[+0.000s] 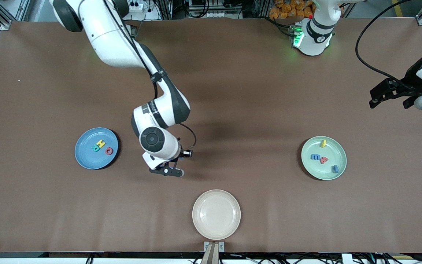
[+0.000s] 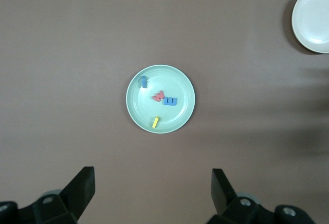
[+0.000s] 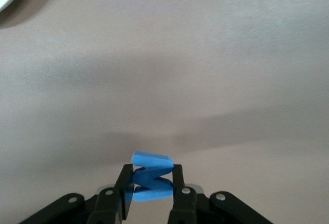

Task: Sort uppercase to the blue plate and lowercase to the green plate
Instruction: 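Carry the blue W to the blue plate and release it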

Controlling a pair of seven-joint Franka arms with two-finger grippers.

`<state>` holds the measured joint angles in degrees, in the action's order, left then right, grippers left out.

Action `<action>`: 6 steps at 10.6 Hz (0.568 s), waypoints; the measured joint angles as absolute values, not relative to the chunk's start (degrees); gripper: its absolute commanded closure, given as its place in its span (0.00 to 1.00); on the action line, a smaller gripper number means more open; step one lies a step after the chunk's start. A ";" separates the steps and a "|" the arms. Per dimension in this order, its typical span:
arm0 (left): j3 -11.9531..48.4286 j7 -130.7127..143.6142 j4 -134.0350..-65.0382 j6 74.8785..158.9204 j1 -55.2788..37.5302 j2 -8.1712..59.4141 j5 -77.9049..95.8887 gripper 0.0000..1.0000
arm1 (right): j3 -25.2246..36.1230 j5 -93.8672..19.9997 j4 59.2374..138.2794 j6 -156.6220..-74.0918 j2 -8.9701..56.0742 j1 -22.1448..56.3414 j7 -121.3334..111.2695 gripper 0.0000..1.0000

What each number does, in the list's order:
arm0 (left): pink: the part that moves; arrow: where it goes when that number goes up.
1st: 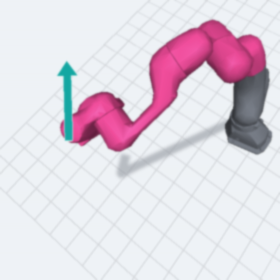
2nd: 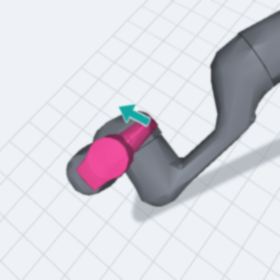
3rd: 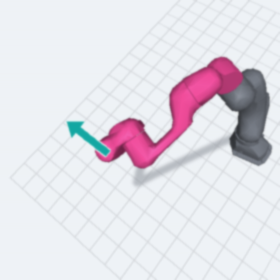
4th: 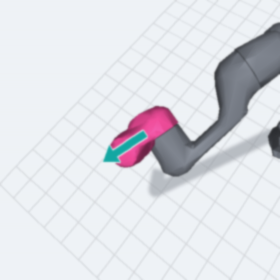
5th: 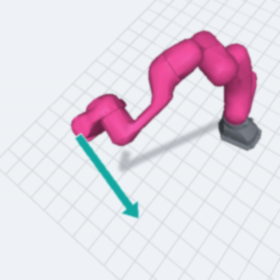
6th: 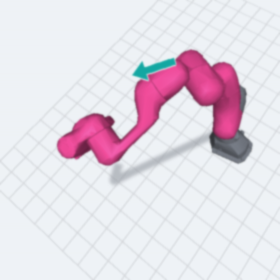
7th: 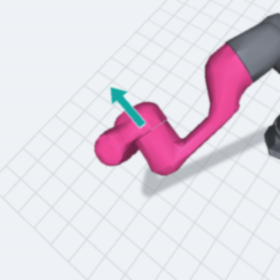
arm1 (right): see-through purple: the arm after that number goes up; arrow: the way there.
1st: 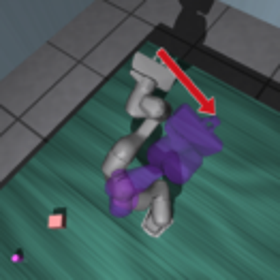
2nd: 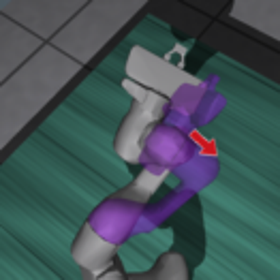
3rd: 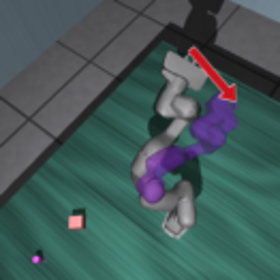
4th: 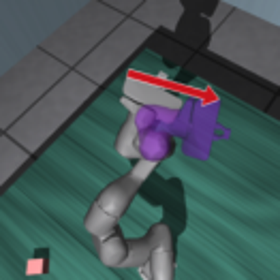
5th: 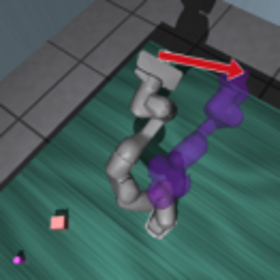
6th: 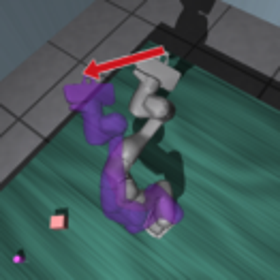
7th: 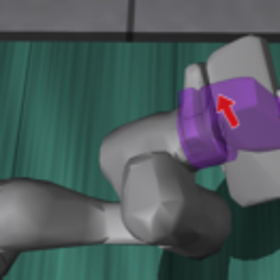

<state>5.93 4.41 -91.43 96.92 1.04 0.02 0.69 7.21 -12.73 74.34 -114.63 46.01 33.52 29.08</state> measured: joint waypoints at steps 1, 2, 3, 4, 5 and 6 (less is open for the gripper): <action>5.91 4.41 -91.43 96.92 1.05 0.29 0.69 0.00 | 5.86 -9.99 78.59 -114.29 42.38 30.80 25.61 1.00; 5.94 4.41 -91.43 96.92 1.02 0.47 0.81 0.00 | 5.06 -6.48 83.71 -114.16 38.24 28.03 22.22 1.00; 6.01 4.41 -91.43 96.92 0.96 0.53 0.95 0.00 | 4.69 -3.54 88.45 -114.10 34.36 25.61 19.36 1.00; 6.07 4.42 -91.42 96.92 0.92 0.57 1.02 0.00 | 4.31 -1.81 92.66 -114.06 30.92 23.12 16.15 1.00; 6.12 4.44 -91.42 96.92 0.89 0.61 1.03 0.00 | 3.37 -0.67 96.29 -114.07 28.40 20.23 13.21 1.00; 6.13 4.45 -91.42 96.92 0.88 0.66 1.03 0.00 | 1.77 1.31 99.32 -114.15 26.53 16.67 11.02 1.00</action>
<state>6.13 4.45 -91.42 96.92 0.88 0.66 1.03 1.77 1.31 99.32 -114.15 26.53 16.67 11.02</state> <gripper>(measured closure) 0.000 0.661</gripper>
